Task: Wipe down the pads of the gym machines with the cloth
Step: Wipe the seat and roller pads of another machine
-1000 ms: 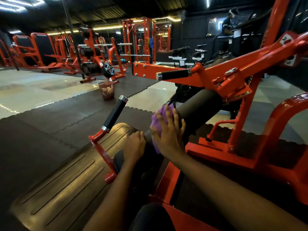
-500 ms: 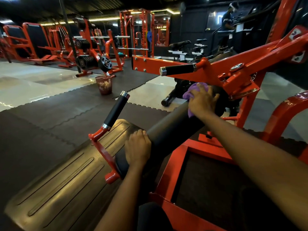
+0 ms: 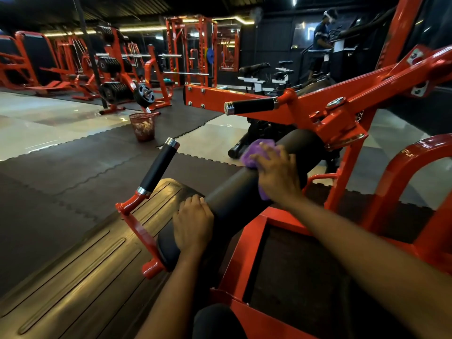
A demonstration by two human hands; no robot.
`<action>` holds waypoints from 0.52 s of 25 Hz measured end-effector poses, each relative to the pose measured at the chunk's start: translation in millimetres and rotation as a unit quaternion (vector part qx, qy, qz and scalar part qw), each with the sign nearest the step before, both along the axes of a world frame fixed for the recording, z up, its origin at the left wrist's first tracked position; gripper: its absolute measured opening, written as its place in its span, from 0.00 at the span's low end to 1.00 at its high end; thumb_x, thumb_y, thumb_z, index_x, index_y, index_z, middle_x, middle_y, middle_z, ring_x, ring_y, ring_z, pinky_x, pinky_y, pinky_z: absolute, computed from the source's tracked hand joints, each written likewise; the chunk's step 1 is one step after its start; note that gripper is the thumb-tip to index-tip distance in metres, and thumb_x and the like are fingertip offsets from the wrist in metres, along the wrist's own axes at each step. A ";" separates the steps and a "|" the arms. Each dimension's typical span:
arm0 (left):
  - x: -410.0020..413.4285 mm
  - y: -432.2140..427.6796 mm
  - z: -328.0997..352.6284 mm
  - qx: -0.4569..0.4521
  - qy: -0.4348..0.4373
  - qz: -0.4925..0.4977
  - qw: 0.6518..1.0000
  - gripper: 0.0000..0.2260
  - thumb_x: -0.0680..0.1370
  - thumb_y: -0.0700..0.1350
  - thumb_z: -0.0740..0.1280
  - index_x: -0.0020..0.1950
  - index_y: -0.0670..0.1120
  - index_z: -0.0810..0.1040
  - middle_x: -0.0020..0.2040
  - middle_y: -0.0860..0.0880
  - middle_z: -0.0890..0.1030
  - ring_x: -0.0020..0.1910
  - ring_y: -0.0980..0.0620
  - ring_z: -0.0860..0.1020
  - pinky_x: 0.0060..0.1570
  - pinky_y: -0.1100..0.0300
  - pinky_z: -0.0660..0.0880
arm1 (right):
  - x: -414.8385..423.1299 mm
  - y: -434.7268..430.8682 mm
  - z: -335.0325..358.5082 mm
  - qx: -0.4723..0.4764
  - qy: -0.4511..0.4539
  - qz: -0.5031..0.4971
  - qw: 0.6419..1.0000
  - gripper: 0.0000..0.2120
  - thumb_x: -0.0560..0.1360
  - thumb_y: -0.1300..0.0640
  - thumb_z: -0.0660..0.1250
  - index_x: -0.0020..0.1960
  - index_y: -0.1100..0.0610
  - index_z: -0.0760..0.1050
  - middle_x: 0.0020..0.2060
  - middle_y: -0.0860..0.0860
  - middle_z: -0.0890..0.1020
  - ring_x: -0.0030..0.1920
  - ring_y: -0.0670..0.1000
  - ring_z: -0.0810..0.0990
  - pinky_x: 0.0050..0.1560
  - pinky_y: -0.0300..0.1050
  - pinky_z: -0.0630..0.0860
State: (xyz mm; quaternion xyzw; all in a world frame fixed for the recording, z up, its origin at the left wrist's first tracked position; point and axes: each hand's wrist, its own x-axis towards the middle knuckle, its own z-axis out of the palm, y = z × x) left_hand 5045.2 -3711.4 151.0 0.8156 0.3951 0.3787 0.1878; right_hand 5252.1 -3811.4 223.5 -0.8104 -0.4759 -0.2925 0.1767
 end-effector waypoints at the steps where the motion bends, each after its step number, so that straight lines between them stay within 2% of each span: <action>1: -0.2 0.0 -0.1 0.000 0.000 0.001 1.000 0.11 0.85 0.47 0.55 0.53 0.46 0.76 0.47 0.48 0.77 0.45 0.51 0.75 0.50 0.47 0.77 | 24.8 -3.2 13.8 0.014 0.010 -0.034 0.999 0.14 0.79 0.55 0.62 0.62 0.45 0.78 0.73 0.53 0.70 0.70 0.62 0.67 0.67 0.61 0.64; 4: -1.0 -1.9 0.7 0.004 -0.002 0.000 1.000 0.12 0.85 0.47 0.55 0.53 0.45 0.76 0.47 0.47 0.78 0.45 0.50 0.76 0.50 0.47 0.76 | 83.7 -12.9 54.8 0.050 0.052 -0.118 0.990 0.15 0.79 0.56 0.61 0.63 0.44 0.78 0.75 0.49 0.68 0.71 0.60 0.64 0.67 0.57 0.61; 7: -0.5 -3.1 -0.9 0.020 0.014 0.009 1.000 0.12 0.85 0.47 0.55 0.54 0.45 0.77 0.49 0.46 0.79 0.46 0.50 0.75 0.51 0.49 0.75 | 82.1 -11.2 63.8 0.094 0.112 -0.151 0.978 0.18 0.78 0.59 0.62 0.64 0.46 0.77 0.76 0.47 0.67 0.73 0.61 0.62 0.69 0.59 0.59; 9: 1.3 -6.2 -4.6 0.036 0.018 0.020 0.999 0.12 0.84 0.47 0.55 0.55 0.45 0.76 0.51 0.46 0.79 0.48 0.51 0.75 0.51 0.51 0.74 | 47.9 -1.5 41.7 0.102 0.093 -0.149 0.979 0.17 0.78 0.59 0.62 0.63 0.47 0.78 0.75 0.49 0.68 0.72 0.63 0.62 0.71 0.61 0.58; 13: 3.8 -19.7 -23.2 0.083 0.015 0.052 0.995 0.16 0.84 0.50 0.53 0.64 0.44 0.74 0.60 0.43 0.78 0.57 0.47 0.75 0.59 0.50 0.72 | 7.9 -11.9 -8.8 0.063 0.013 -0.056 0.996 0.19 0.76 0.56 0.62 0.66 0.45 0.76 0.75 0.53 0.69 0.67 0.64 0.66 0.64 0.61 0.64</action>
